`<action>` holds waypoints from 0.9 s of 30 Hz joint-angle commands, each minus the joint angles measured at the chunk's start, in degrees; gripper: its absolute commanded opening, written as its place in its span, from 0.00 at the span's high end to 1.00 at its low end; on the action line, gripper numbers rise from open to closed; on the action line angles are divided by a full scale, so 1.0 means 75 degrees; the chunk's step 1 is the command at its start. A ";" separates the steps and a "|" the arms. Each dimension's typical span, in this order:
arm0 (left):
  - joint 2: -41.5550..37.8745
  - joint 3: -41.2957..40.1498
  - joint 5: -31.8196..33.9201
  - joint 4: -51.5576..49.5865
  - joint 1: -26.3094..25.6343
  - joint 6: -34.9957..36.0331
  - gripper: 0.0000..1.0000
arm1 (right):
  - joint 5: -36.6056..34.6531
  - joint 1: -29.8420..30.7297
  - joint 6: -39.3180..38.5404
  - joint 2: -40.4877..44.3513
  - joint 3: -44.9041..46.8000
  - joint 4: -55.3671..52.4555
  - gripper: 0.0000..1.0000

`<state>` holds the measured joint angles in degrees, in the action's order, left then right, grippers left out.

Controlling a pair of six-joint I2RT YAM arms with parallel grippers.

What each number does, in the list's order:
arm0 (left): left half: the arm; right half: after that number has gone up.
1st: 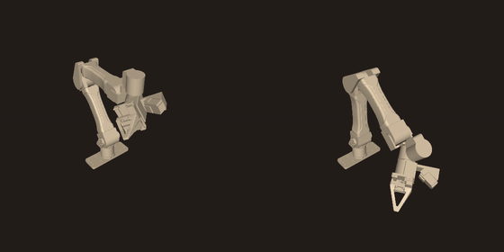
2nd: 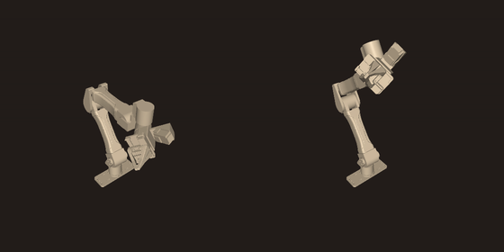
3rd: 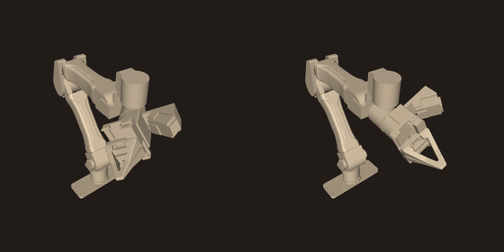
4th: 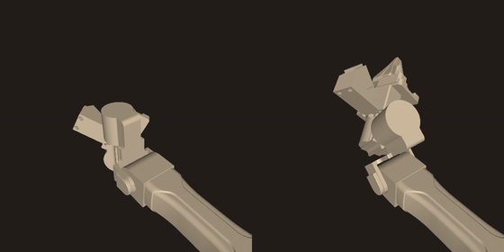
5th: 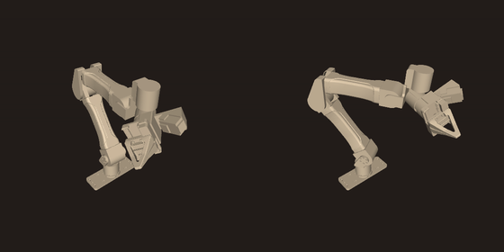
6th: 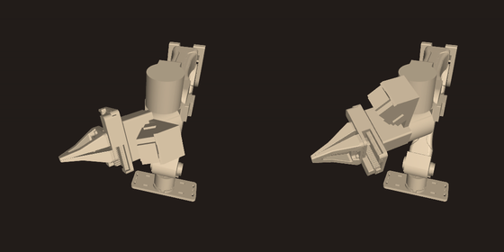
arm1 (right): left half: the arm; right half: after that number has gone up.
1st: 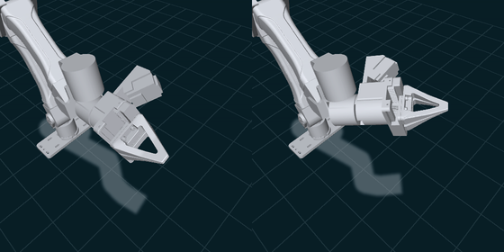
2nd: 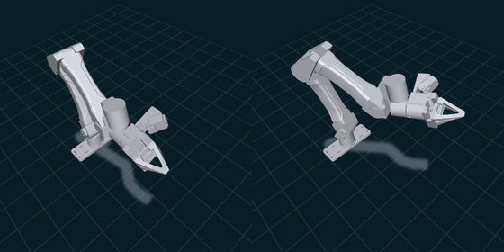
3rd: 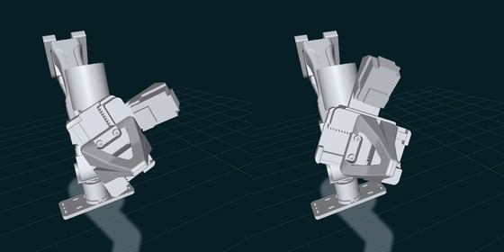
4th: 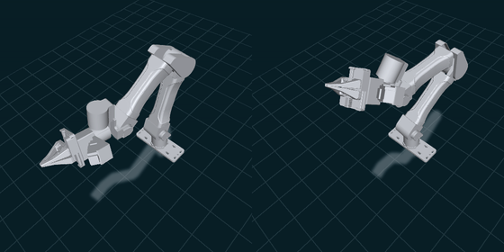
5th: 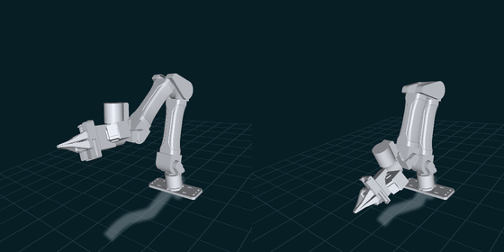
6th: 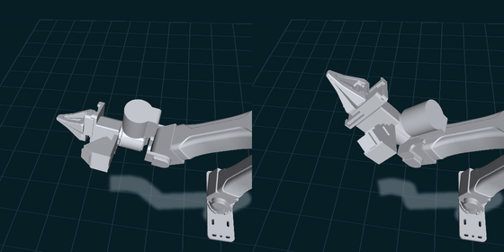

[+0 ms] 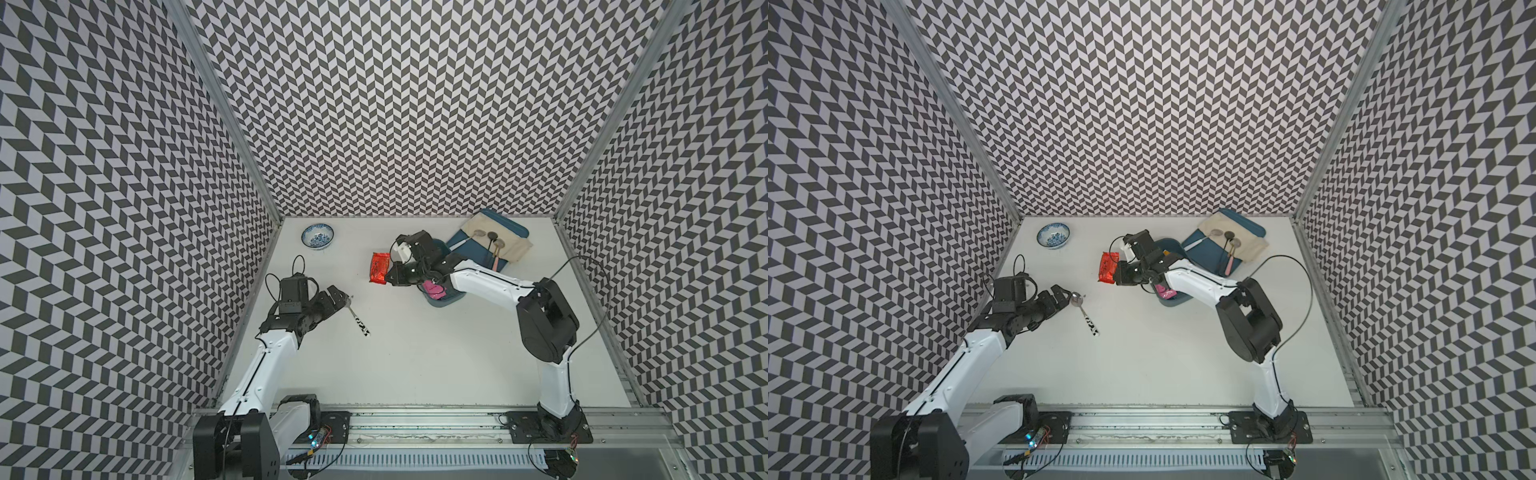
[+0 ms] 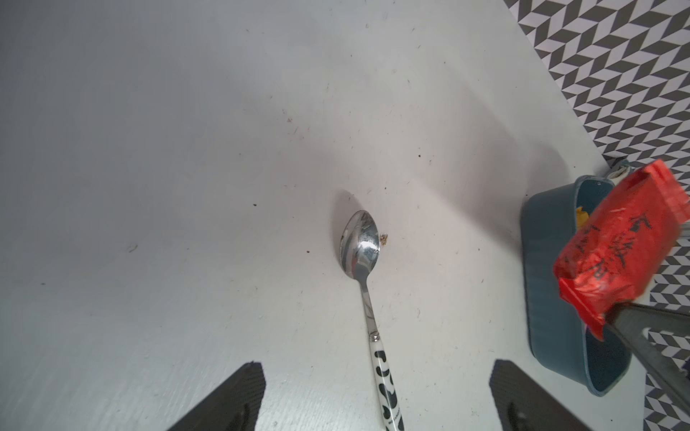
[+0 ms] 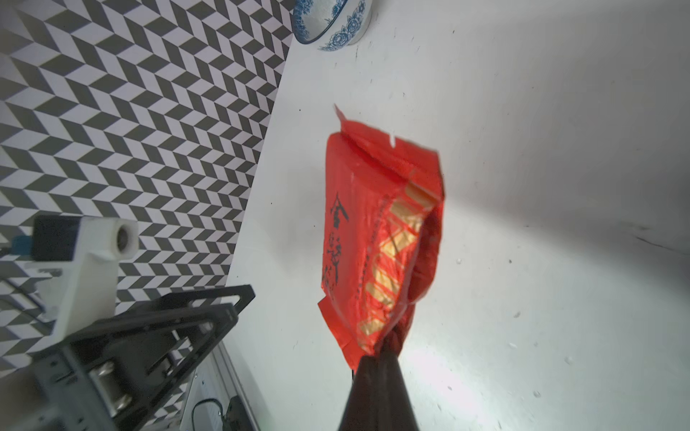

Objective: Put the tea bags into the storage box
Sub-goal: Pick up the tea bag from the center of the board, then place the tea bag in the storage box.

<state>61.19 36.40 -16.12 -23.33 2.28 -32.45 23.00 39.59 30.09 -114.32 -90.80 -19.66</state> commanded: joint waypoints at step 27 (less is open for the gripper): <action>0.0491 -0.0066 -0.1062 0.0615 0.0035 0.0280 0.00 | -0.2773 -0.2125 -0.3976 0.0501 -0.0222 -0.4625 1.00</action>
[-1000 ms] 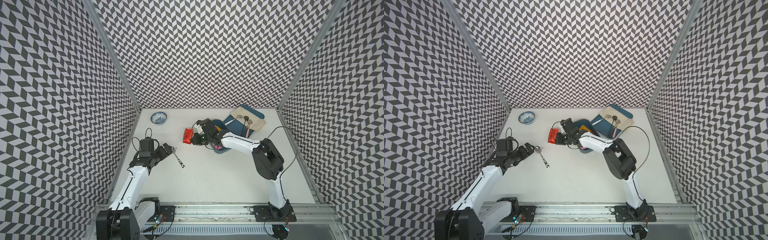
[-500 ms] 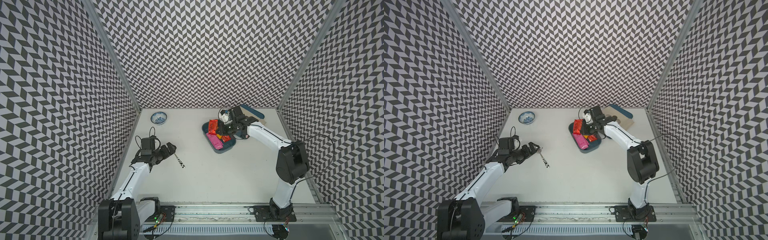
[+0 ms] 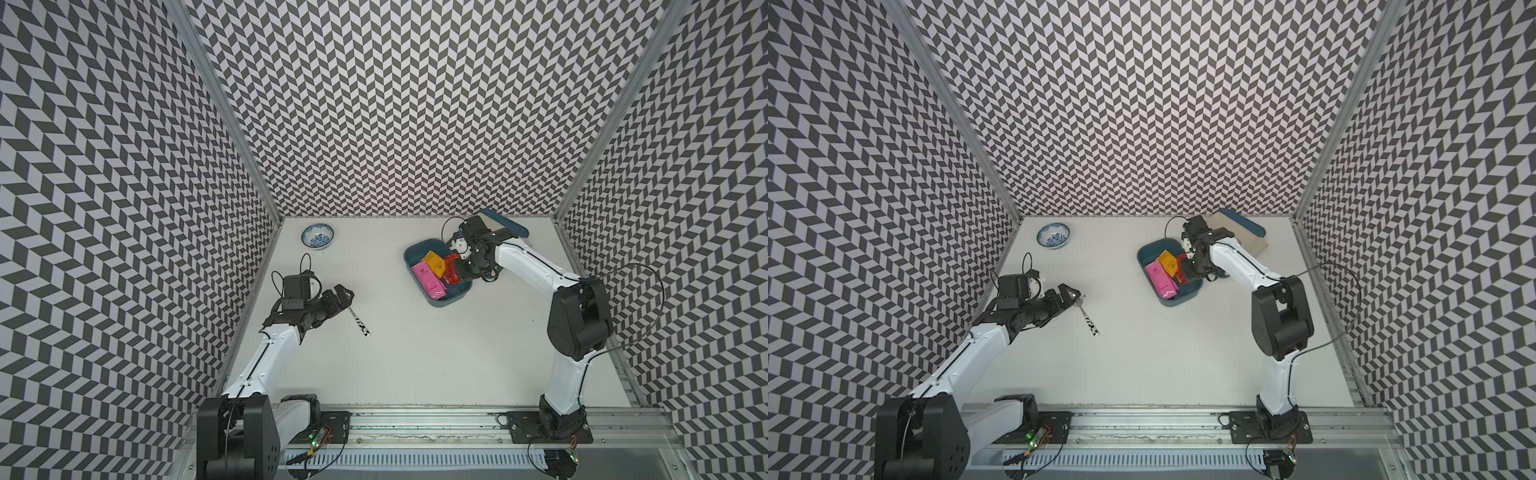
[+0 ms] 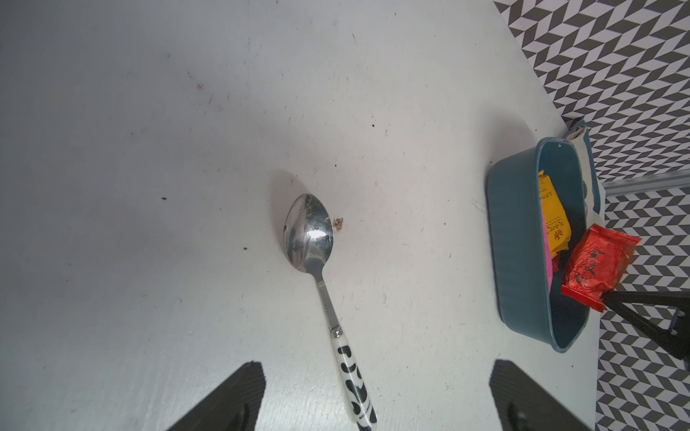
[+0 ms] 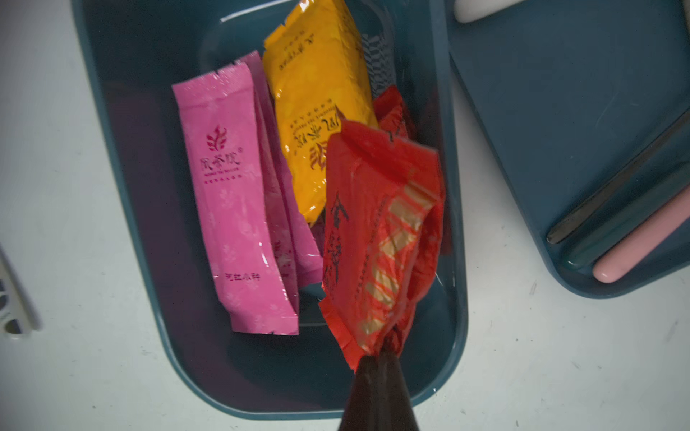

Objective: Put the tea bags into the storage box
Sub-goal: Place the tea bag in the storage box.

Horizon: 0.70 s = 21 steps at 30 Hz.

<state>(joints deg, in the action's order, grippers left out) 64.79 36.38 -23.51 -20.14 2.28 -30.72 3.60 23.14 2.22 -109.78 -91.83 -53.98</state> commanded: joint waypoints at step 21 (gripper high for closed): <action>-0.0137 0.0000 0.0403 0.0201 0.0038 0.0329 0.00 | -0.2163 0.0293 0.0217 0.0806 0.0323 0.1349 0.64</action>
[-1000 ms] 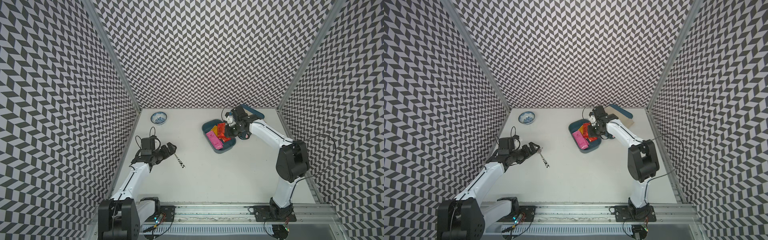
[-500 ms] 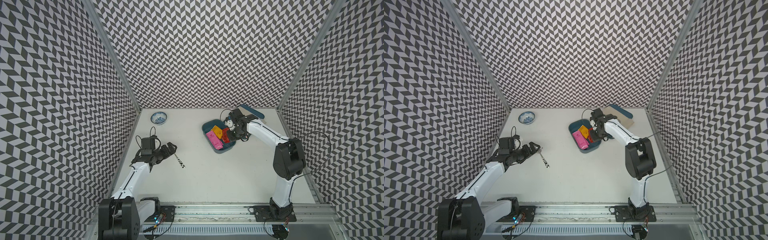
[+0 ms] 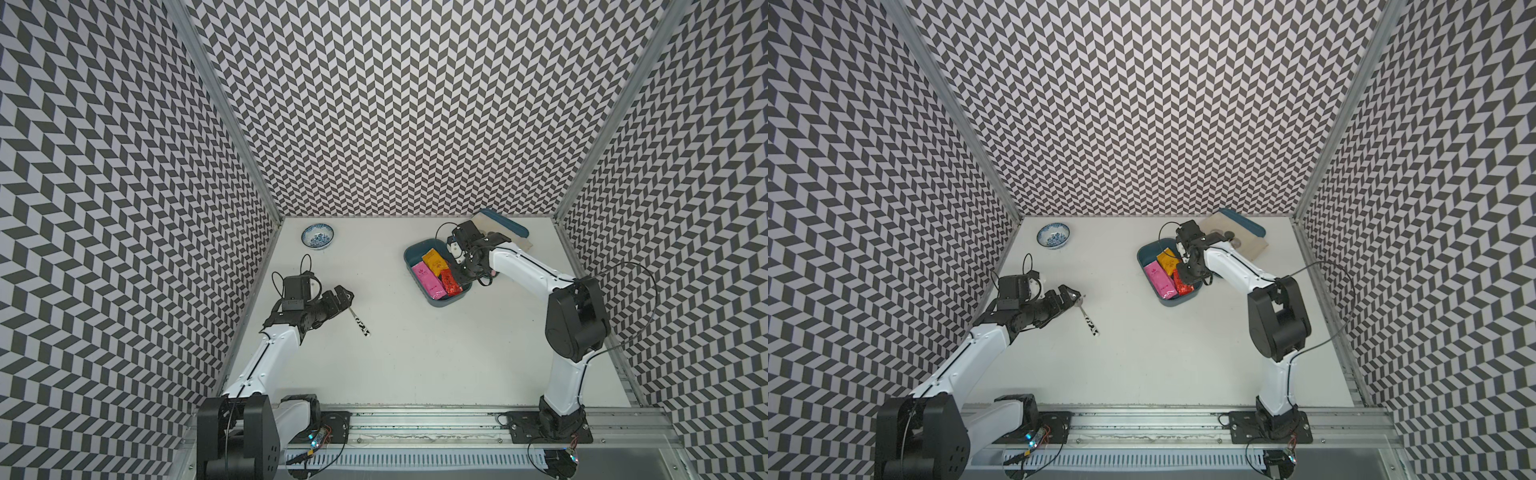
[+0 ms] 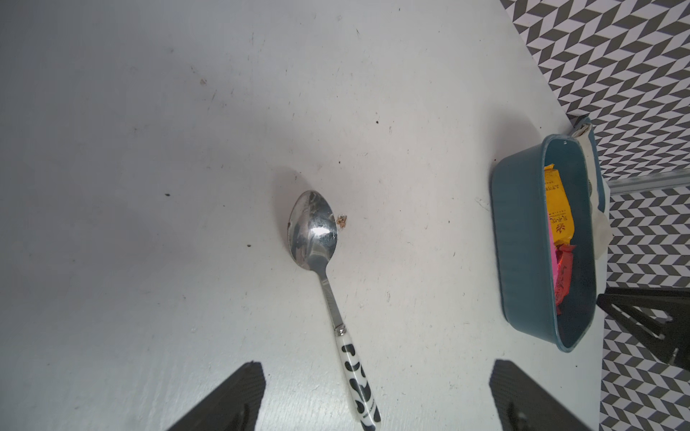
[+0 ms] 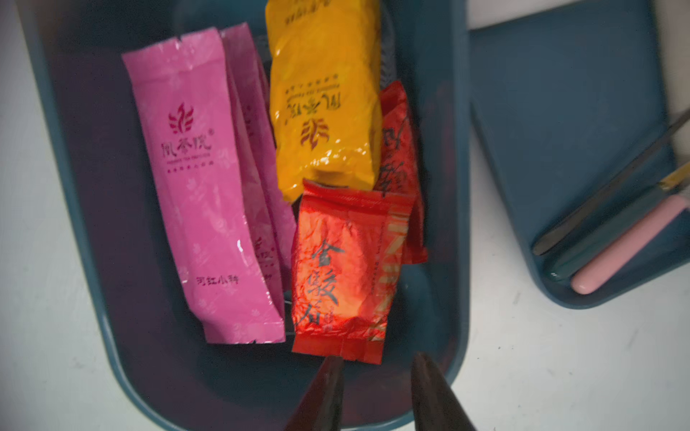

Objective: Put the tea bags into the storage box
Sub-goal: Place the tea bag in the storage box, then reset both arms

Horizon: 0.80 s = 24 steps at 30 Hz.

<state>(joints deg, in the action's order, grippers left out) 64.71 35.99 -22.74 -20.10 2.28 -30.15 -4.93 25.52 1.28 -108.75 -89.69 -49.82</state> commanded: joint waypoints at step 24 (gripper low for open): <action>0.2595 -0.0167 0.3922 0.6800 0.0035 0.3895 0.00 | -0.0285 -0.3031 0.0962 0.3041 0.7378 1.2253 0.57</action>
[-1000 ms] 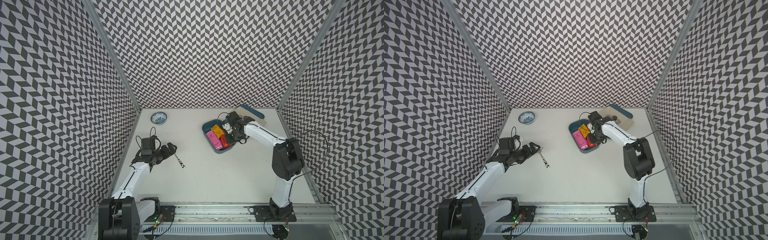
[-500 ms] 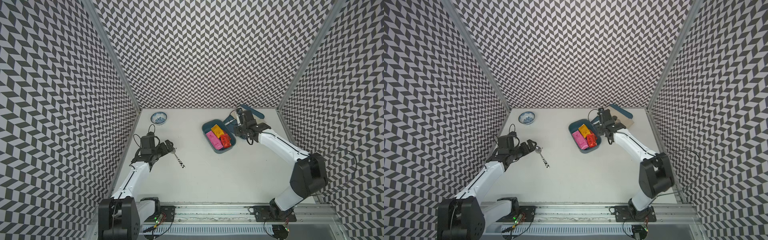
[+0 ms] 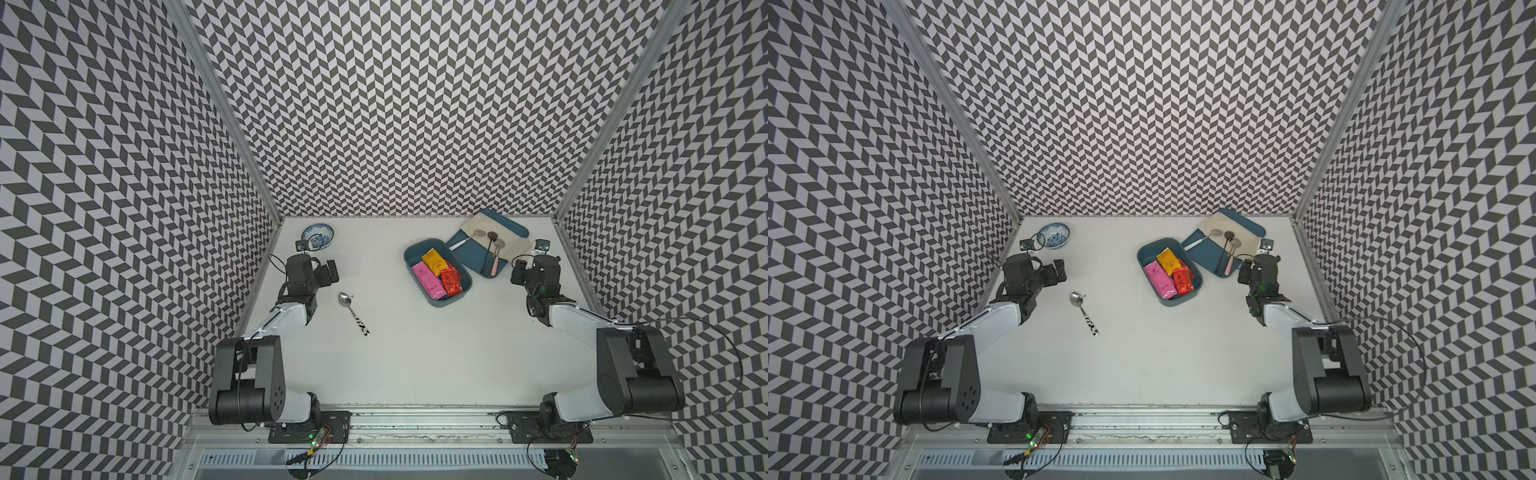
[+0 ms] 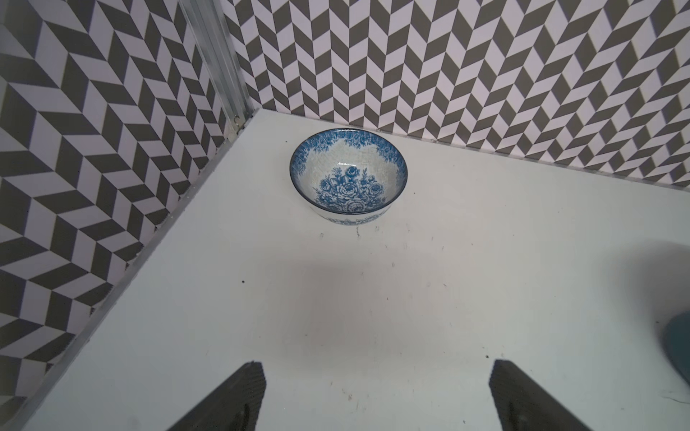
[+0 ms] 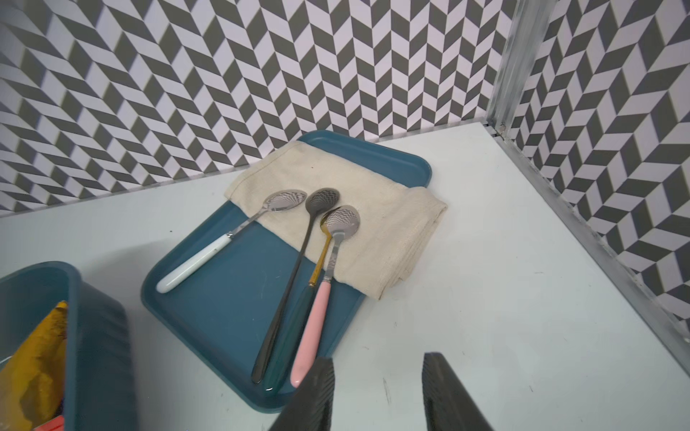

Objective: Put the tea bags into the storage box
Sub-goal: Reset both arms

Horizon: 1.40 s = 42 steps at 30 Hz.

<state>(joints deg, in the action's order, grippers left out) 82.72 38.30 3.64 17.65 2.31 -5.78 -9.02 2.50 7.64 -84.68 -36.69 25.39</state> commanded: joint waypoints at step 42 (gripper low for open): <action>0.0775 -0.3225 0.0996 0.7180 -0.0671 0.0579 0.00 | 0.0407 0.0083 -0.1087 -0.0474 0.2841 0.6057 0.01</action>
<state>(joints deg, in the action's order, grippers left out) 89.25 13.32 13.63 73.14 -3.22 -0.34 -5.69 3.20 -0.89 -89.06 -14.92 69.04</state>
